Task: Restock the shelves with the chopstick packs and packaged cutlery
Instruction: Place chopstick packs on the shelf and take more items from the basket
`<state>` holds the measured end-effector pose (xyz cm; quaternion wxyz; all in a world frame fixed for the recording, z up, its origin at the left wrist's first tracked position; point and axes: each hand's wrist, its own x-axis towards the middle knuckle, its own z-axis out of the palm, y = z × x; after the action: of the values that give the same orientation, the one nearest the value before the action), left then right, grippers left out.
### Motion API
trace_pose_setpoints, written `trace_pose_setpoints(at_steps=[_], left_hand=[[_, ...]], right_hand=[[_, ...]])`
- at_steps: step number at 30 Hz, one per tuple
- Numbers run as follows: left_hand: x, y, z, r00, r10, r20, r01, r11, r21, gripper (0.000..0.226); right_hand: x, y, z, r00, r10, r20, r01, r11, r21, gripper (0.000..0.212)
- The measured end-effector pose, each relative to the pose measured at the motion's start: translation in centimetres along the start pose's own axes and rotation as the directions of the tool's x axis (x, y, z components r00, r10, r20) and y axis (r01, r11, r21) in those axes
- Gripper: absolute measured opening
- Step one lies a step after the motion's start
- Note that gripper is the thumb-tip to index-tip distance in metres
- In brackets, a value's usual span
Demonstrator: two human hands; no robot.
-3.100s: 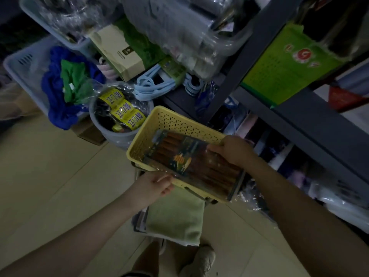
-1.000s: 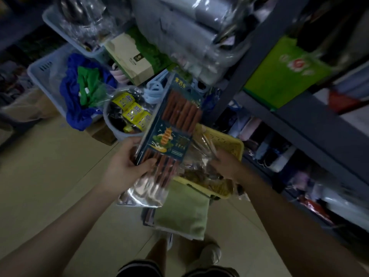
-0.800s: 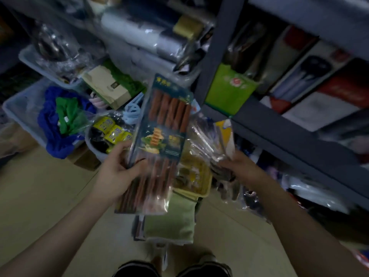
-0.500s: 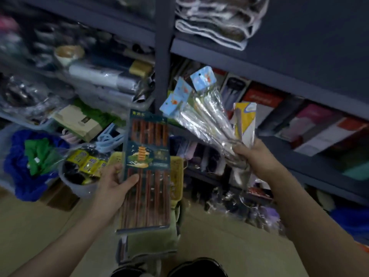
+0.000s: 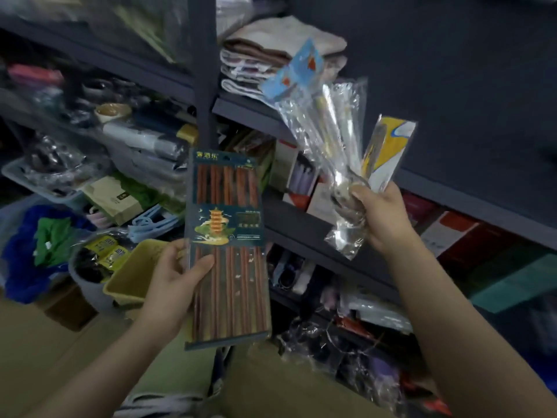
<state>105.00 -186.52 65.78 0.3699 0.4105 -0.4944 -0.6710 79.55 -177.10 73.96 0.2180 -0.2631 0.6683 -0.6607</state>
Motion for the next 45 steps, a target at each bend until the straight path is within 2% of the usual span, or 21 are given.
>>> trace_pose_setpoints(at_steps=[3,5,6,8,11,14,16,18,19,21,23,24,26,27,28,30,33,35,38,42,45], left_hand=[[-2.0,1.3,4.2,0.996,0.081,0.030,-0.081,0.997,-0.007,0.019],[-2.8,2.0,7.2,0.989,0.143,0.047,-0.143,0.990,-0.003,0.019],[-3.0,2.3,8.6,0.983,0.176,0.046,-0.175,0.984,-0.009,0.020],[-3.4,2.9,11.3,0.971,0.236,0.048,-0.235,0.972,-0.021,0.022],[-3.7,3.8,15.0,0.959,0.277,0.054,-0.275,0.960,-0.051,0.021],[-3.5,4.3,17.9,0.963,0.266,0.041,-0.264,0.963,-0.054,0.018],[-3.5,4.7,19.5,0.969,0.245,0.030,-0.241,0.966,-0.096,0.017],[-3.4,5.1,21.0,0.973,0.230,0.027,-0.224,0.966,-0.132,0.014],[-3.5,5.3,21.7,0.973,0.228,0.028,-0.223,0.966,-0.130,0.014],[-3.6,5.8,23.1,0.972,0.235,0.031,-0.229,0.965,-0.129,0.015],[-3.6,6.3,24.5,0.966,0.250,0.059,-0.241,0.962,-0.128,0.017],[-3.6,6.6,25.3,0.962,0.260,0.082,-0.249,0.960,-0.126,0.018],[-3.6,7.1,27.3,0.941,0.312,0.135,-0.298,0.948,-0.113,0.019],[-3.6,7.4,28.5,0.922,0.348,0.168,-0.332,0.936,-0.118,0.021],[-3.8,7.6,29.8,0.901,0.383,0.205,-0.362,0.923,-0.133,0.022],[-4.4,8.0,32.8,0.859,0.427,0.282,-0.392,0.904,-0.174,0.024],[-5.3,8.4,37.1,0.816,0.401,0.417,-0.366,0.916,-0.164,0.018],[-5.7,8.4,39.8,0.768,0.336,0.545,-0.377,0.926,-0.040,0.019],[-5.9,8.1,42.6,0.701,0.289,0.652,-0.480,0.867,0.132,0.036],[-5.9,7.2,43.2,0.653,0.317,0.688,-0.552,0.821,0.145,0.036],[-5.4,6.8,42.8,0.653,0.315,0.689,-0.566,0.808,0.167,0.024]], right_hand=[[2.4,-3.2,-3.8,0.996,-0.055,-0.072,0.055,0.998,-0.004,0.021],[5.2,-4.3,-6.5,0.994,0.012,-0.109,-0.009,1.000,0.030,0.018],[6.4,-4.6,-7.7,0.989,0.057,-0.140,-0.055,0.998,0.015,0.025],[8.8,-4.7,-10.1,0.975,0.124,-0.185,-0.132,0.991,-0.030,0.031],[11.7,-5.1,-12.6,0.970,0.129,-0.205,-0.157,0.979,-0.128,0.015],[14.4,-4.8,-14.7,0.972,0.052,-0.231,-0.123,0.944,-0.306,0.030],[15.9,-4.5,-16.2,0.970,0.020,-0.240,-0.136,0.867,-0.479,0.047],[16.2,-4.4,-17.3,0.964,-0.061,-0.259,-0.157,0.656,-0.738,0.063],[15.7,-4.5,-17.6,0.957,-0.152,-0.246,-0.124,0.553,-0.824,0.067],[13.7,-5.1,-18.0,0.922,-0.363,-0.134,0.070,0.498,-0.864,0.064],[10.5,-5.7,-18.3,0.883,-0.469,-0.016,0.291,0.573,-0.766,0.044],[8.5,-6.1,-18.4,0.897,-0.441,0.023,0.345,0.668,-0.659,0.033],[4.3,-6.7,-18.9,0.965,-0.222,0.139,0.259,0.895,-0.364,0.024],[2.4,-7.0,-19.4,0.969,-0.123,0.214,0.174,0.956,-0.236,0.026],[0.9,-7.3,-20.1,0.961,-0.062,0.271,0.113,0.978,-0.176,0.030],[-1.3,-7.3,-22.0,0.960,-0.020,0.279,0.042,0.996,-0.073,0.044],[-2.5,-7.2,-25.6,0.997,0.000,0.082,-0.006,0.998,0.064,0.045],[-2.6,-7.4,-28.7,0.995,-0.017,-0.102,0.023,0.998,0.059,0.032],[-2.8,-8.3,-33.5,0.951,0.025,-0.308,-0.016,0.999,0.032,0.015],[-3.0,-8.1,-38.2,0.882,0.127,-0.455,-0.163,0.986,-0.040,0.005],[-2.3,-8.0,-40.1,0.848,0.167,-0.503,-0.212,0.977,-0.032,0.018]])
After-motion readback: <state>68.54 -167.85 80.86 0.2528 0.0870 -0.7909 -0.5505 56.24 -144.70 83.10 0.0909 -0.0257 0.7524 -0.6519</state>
